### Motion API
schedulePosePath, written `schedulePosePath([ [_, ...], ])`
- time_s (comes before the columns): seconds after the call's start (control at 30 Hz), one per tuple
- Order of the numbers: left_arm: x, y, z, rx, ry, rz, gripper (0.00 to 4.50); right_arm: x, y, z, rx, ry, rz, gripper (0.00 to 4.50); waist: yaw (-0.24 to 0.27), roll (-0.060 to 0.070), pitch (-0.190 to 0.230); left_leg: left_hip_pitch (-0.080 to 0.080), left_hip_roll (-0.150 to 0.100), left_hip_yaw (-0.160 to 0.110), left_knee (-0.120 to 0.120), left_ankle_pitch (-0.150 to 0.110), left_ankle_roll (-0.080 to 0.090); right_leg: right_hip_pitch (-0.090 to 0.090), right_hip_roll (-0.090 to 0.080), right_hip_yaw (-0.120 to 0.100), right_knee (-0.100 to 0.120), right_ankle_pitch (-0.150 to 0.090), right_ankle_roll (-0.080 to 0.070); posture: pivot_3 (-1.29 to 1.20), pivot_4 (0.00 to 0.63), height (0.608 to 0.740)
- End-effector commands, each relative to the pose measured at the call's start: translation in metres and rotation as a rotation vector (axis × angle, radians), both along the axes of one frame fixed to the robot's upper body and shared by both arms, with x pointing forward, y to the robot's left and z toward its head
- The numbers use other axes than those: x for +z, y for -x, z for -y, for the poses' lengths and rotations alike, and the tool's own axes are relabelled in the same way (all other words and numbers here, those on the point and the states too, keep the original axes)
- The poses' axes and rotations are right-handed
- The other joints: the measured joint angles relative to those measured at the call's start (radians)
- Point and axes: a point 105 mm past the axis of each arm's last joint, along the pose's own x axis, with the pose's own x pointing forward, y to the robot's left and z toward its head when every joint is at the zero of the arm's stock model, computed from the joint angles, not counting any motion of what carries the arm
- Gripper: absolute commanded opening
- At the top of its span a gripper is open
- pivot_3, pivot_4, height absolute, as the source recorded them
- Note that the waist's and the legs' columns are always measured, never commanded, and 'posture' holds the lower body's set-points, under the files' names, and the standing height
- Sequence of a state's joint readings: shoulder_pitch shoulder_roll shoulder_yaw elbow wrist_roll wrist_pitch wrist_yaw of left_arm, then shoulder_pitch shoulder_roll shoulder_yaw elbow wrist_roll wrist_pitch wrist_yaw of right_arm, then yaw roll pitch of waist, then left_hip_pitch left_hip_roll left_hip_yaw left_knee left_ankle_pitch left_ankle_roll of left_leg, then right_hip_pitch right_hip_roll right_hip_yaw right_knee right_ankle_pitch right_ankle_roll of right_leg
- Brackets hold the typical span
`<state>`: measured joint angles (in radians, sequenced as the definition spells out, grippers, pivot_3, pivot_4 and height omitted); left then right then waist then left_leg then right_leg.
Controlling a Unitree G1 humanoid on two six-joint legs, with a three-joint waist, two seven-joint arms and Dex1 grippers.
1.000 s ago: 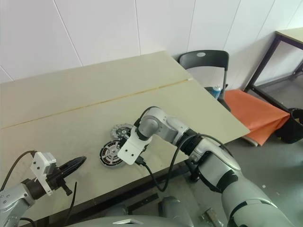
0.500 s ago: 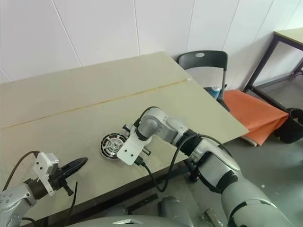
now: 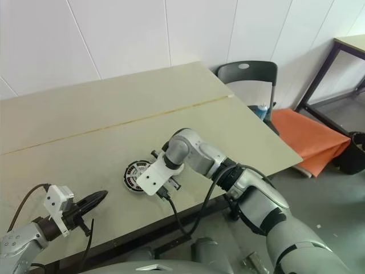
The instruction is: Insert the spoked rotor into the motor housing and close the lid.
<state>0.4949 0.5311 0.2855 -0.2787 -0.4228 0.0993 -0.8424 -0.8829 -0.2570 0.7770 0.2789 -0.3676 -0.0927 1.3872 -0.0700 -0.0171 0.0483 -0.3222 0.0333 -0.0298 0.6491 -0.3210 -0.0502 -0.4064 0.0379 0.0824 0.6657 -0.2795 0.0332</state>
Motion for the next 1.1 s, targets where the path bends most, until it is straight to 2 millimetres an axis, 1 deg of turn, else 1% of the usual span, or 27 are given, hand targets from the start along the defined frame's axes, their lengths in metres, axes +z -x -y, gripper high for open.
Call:
schedulePosePath([
  [0.03, 0.006, -0.004, 0.002, -0.012, -0.011, 0.037, 0.00, 0.010, 0.005, -0.004, 0.032, -0.003, -0.034, 0.12, 0.000, 0.000, 0.000, 0.000, 0.000, 0.000, 0.000, 0.000, 0.000, 0.000, 0.000, 0.000, 0.000, 0.000, 0.000, 0.00, 0.000, 0.740],
  [0.27, 0.008, -0.005, 0.002, -0.018, -0.015, 0.042, 0.00, 0.022, 0.006, -0.004, 0.111, 0.026, -0.058, 0.12, -0.001, 0.000, 0.000, 0.000, -0.001, 0.000, 0.000, 0.000, 0.000, 0.000, 0.000, -0.001, 0.000, 0.000, 0.000, 0.00, 0.000, 0.740],
  [0.43, 0.010, -0.008, 0.004, -0.024, -0.015, 0.050, 0.00, 0.031, 0.001, -0.017, 0.096, -0.013, -0.061, 0.12, -0.002, 0.000, 0.000, 0.000, 0.000, 0.000, 0.000, 0.000, 0.000, 0.000, 0.000, -0.001, 0.000, 0.000, 0.000, 0.00, 0.000, 0.740],
  [0.5, 0.011, -0.008, 0.005, -0.025, -0.016, 0.052, 0.00, 0.033, -0.001, -0.023, 0.071, -0.048, -0.079, 0.82, -0.003, 0.000, 0.000, 0.000, 0.000, 0.000, 0.000, 0.000, 0.000, 0.000, 0.001, -0.001, 0.000, 0.000, 0.000, 0.00, 0.000, 0.740],
  [0.53, 0.011, -0.008, 0.005, -0.025, -0.016, 0.052, 0.00, 0.034, -0.001, -0.025, 0.059, -0.062, -0.088, 1.01, -0.003, 0.000, 0.000, 0.000, 0.000, 0.000, 0.000, 0.000, 0.000, 0.000, 0.001, -0.001, 0.000, 0.000, 0.000, 0.00, 0.000, 0.740],
  [0.57, 0.011, -0.009, 0.005, -0.025, -0.017, 0.053, 0.00, 0.033, -0.002, -0.027, 0.051, -0.069, -0.096, 1.34, -0.003, 0.000, 0.000, 0.000, 0.000, 0.000, -0.001, 0.000, 0.000, 0.000, 0.001, -0.001, 0.000, 0.002, -0.001, 0.00, 0.000, 0.740],
  [0.7, 0.013, -0.010, 0.005, -0.033, -0.018, 0.055, 0.00, 0.032, -0.004, -0.029, 0.016, -0.091, -0.131, 2.70, -0.001, 0.001, 0.001, 0.000, 0.000, 0.000, -0.001, 0.000, 0.000, 0.000, 0.001, -0.001, 0.000, 0.002, -0.003, 0.00, 0.000, 0.740],
  [0.77, 0.014, -0.011, 0.006, -0.040, -0.016, 0.056, 0.00, 0.031, -0.005, -0.029, 0.003, -0.092, -0.143, 3.45, -0.001, 0.001, 0.001, 0.000, 0.000, 0.000, 0.000, 0.000, 0.000, 0.000, 0.000, -0.001, 0.000, 0.002, -0.003, 0.00, 0.000, 0.740],
  [0.83, 0.015, -0.012, 0.007, -0.048, -0.016, 0.059, 0.00, 0.033, -0.008, -0.029, -0.022, -0.099, -0.164, 4.13, -0.001, 0.001, 0.001, 0.000, 0.000, 0.000, 0.000, 0.000, 0.000, 0.000, 0.000, -0.001, 0.000, 0.002, -0.003, 0.00, 0.000, 0.740],
  [0.87, 0.016, -0.013, 0.007, -0.054, -0.017, 0.062, 0.00, 0.038, -0.009, -0.030, -0.043, -0.119, -0.195, 4.47, -0.002, 0.001, 0.001, 0.000, 0.000, 0.000, 0.000, 0.000, 0.000, 0.000, 0.000, -0.001, 0.000, 0.002, -0.003, 0.00, 0.000, 0.740],
  [0.9, 0.017, -0.014, 0.007, -0.059, -0.018, 0.065, 0.00, 0.042, -0.010, -0.030, -0.055, -0.134, -0.217, 4.47, -0.002, 0.001, 0.001, 0.000, -0.001, 0.000, 0.000, 0.000, 0.000, 0.000, 0.000, -0.001, 0.000, 0.002, -0.003, 0.00, 0.000, 0.740],
  [1.0, 0.019, -0.018, 0.009, -0.080, -0.022, 0.073, 0.00, 0.071, -0.022, -0.038, -0.191, -0.291, -0.345, 4.47, -0.002, 0.001, 0.001, 0.000, -0.001, 0.000, 0.000, 0.000, 0.000, 0.000, 0.001, -0.001, 0.000, 0.002, -0.003, 0.00, 0.000, 0.740],
  [1.03, 0.020, -0.020, 0.011, -0.085, -0.023, 0.077, 0.00, 0.079, -0.027, -0.038, -0.254, -0.340, -0.396, 4.47, -0.002, 0.001, 0.001, 0.000, -0.001, 0.000, 0.000, 0.000, 0.000, 0.000, 0.001, -0.001, 0.000, 0.002, -0.003, 0.00, 0.000, 0.740],
  [1.07, 0.021, -0.021, 0.011, -0.089, -0.024, 0.080, 0.00, 0.084, -0.030, -0.037, -0.293, -0.366, -0.428, 4.47, -0.002, 0.001, 0.001, 0.000, -0.001, 0.000, 0.000, 0.000, 0.000, 0.000, 0.001, -0.001, 0.000, 0.003, -0.003, 0.00, 0.000, 0.740],
  [1.1, 0.021, -0.023, 0.013, -0.096, -0.023, 0.087, 0.00, 0.090, -0.036, -0.033, -0.368, -0.409, -0.484, 4.47, -0.002, 0.001, 0.001, 0.000, 0.000, -0.001, 0.000, 0.000, 0.000, 0.000, 0.001, -0.001, 0.000, 0.003, -0.003, 0.00, 0.000, 0.740],
])
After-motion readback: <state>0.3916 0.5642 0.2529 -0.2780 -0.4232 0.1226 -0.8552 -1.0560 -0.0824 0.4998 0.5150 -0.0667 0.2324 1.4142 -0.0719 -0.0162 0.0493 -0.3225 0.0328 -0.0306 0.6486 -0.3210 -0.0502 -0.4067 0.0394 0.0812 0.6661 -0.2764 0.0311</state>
